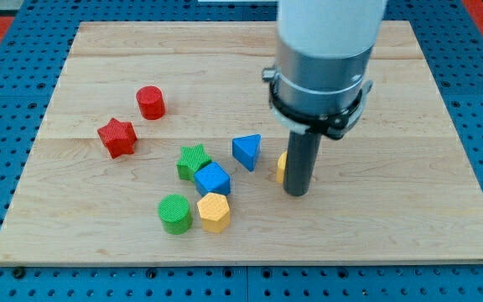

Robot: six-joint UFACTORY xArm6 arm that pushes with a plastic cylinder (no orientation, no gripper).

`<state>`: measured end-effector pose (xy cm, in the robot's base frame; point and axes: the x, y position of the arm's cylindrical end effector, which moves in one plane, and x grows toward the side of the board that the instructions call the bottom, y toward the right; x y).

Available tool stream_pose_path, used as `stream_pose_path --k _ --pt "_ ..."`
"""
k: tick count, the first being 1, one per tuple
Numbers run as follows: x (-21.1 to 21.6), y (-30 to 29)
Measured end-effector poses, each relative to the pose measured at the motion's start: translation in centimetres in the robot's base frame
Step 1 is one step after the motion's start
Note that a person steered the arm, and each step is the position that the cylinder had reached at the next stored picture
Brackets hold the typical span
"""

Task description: Push the heart parallel to the red circle

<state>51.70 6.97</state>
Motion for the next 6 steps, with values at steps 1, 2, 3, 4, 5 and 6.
stream_pose_path --k 1,2,3,4,5,6 --pt "-4.2 0.2" --pt "-9.1 -0.7" --pt "-9.4 0.6" --pt "-11.3 0.6" --pt "-11.7 -2.7" --pt "-11.3 -7.5"
